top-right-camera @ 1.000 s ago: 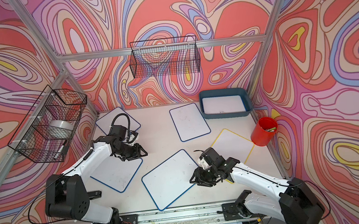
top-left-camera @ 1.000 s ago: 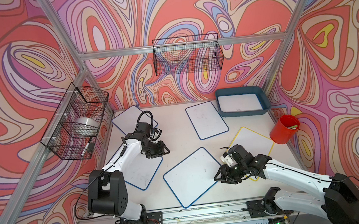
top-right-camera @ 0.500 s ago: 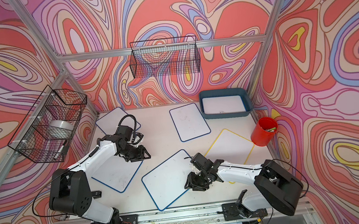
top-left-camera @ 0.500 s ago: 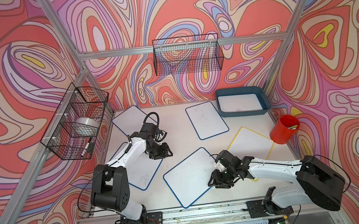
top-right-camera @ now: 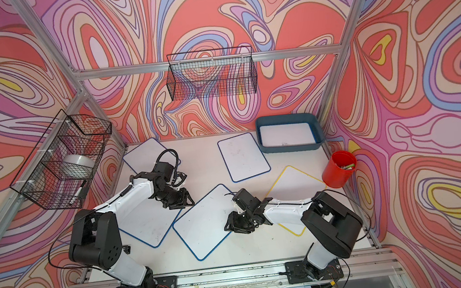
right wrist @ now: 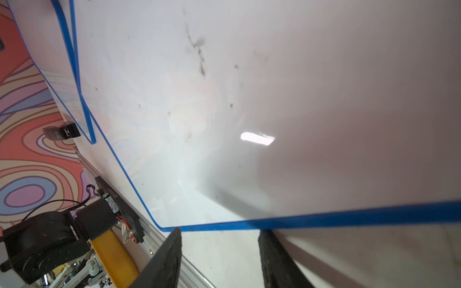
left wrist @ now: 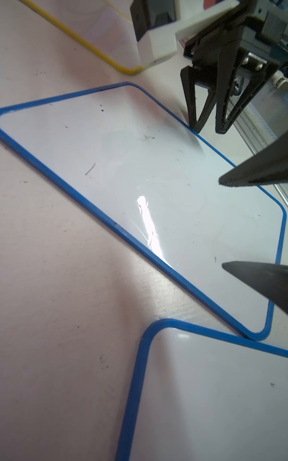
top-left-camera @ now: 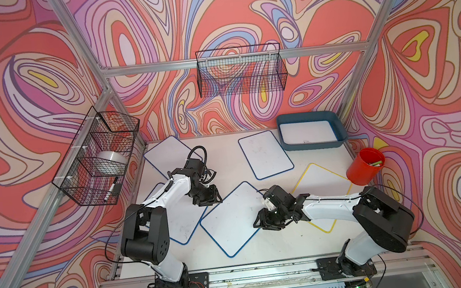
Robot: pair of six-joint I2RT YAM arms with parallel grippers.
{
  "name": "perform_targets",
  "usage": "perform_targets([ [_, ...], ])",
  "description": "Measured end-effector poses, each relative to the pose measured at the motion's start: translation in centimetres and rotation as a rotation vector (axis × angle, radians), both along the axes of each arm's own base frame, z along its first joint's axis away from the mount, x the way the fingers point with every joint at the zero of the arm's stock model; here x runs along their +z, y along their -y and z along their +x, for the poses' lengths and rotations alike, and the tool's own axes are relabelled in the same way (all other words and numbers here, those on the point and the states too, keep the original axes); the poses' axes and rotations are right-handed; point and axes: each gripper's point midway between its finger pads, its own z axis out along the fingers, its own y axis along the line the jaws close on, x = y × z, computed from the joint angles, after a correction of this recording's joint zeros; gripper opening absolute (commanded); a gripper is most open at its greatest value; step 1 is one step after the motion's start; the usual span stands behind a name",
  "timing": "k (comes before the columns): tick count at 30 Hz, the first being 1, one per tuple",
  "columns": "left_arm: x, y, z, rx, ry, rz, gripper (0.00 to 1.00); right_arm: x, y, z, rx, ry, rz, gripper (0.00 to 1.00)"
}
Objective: Put the whiteboard into the storage box
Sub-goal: Move the whiteboard to the center of the board.
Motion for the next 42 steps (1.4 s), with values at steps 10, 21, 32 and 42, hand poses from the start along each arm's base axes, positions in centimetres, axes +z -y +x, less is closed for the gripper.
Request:
perform_targets([
  [10,-0.2,0.0,-0.3,-0.016,-0.006,0.019,0.46,0.1,-1.6,4.8,0.011,0.138,-0.029,0.53],
  [21,-0.3,0.0,-0.4,-0.022,-0.006,0.03,0.46,0.4,-1.7,12.8,-0.041,0.219,0.01,0.53],
  [32,-0.5,-0.5,-0.3,-0.017,0.003,0.064,0.46,0.5,-3.8,16.0,0.046,0.275,0.011,0.53],
  [42,-0.4,-3.2,1.0,0.008,0.06,0.228,0.48,0.5,-3.2,16.5,0.05,0.283,0.016,0.53],
])
